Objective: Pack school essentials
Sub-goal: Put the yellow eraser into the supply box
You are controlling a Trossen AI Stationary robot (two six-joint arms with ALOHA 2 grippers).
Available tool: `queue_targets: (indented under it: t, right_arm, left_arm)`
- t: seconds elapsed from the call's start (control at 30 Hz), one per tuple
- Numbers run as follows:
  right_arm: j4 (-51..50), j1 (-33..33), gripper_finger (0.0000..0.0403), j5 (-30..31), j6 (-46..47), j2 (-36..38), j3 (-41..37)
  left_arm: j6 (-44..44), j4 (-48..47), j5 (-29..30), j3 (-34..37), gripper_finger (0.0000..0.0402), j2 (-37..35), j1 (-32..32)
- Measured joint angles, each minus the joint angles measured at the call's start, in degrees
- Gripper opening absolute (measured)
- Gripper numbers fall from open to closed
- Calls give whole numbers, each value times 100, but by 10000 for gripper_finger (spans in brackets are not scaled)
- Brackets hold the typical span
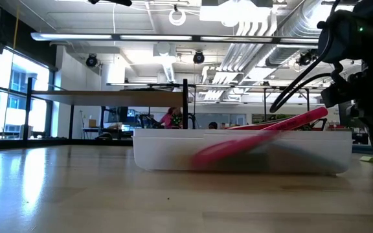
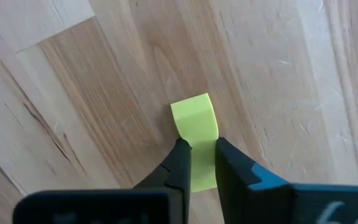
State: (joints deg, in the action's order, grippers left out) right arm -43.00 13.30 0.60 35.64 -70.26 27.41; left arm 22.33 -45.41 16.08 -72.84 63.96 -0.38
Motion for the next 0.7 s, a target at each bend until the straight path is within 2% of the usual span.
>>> queue_targets:
  t: [0.43, 0.7]
  right_arm:
    - [36, 2, 31, -151, 321, -4, 148]
    - [127, 9, 13, -275, 344, 9, 167]
  left_arm:
    - [-89, -4, -1, -2, 395, 0, 0]
    - [-105, -6, -2, -2, 395, 0, 0]
